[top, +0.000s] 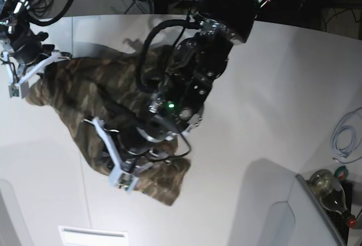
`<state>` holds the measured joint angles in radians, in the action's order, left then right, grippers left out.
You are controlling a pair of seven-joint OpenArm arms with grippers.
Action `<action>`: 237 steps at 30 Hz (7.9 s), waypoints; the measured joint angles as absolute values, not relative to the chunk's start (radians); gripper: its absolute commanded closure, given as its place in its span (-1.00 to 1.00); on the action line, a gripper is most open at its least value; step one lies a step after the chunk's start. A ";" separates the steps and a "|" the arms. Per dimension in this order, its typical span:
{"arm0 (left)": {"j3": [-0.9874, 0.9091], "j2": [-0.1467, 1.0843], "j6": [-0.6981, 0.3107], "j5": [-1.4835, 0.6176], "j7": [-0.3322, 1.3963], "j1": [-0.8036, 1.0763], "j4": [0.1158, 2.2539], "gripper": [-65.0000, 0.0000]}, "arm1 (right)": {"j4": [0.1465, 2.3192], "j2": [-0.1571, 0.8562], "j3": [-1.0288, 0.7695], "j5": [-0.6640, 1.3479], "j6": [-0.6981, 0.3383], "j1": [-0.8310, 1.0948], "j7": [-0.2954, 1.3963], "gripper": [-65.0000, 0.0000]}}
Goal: Layout the t-shirt on the table in an organized manner, then fold the t-shirt properly
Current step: 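Grasp the shirt fabric with the left gripper and drag it toward the right gripper, then grasp the shirt with both grippers near the right gripper, then lift the shirt with the right gripper while the left gripper releases, then swing the held shirt across the table with the right gripper and release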
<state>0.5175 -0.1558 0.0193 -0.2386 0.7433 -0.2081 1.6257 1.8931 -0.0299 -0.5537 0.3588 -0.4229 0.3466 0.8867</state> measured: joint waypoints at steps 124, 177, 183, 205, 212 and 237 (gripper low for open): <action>0.833 0.095 -0.049 -0.525 -0.055 -0.258 0.924 -0.69 | 1.903 0.286 0.227 0.037 0.299 0.448 0.505 0.68; -0.157 0.458 -0.127 -0.521 0.307 0.239 1.498 -0.69 | 1.368 0.176 0.072 1.108 -0.010 0.312 0.277 -0.61; -0.154 0.448 -0.128 -0.522 0.307 0.238 1.498 -0.69 | 1.230 0.181 0.074 1.123 -0.041 0.187 0.245 -0.59; 0.265 0.360 -0.131 -0.522 0.301 -0.046 1.345 -0.69 | 1.607 0.291 -0.017 1.094 0.027 0.473 0.368 0.54; 0.258 0.386 -0.123 -0.519 0.304 -0.014 1.343 -0.69 | 1.369 0.242 -0.013 1.109 -0.002 0.318 0.395 -0.37; -0.019 0.442 -0.127 -0.517 0.307 0.106 1.362 -0.69 | 1.826 0.258 -0.209 1.081 0.032 0.262 0.800 0.99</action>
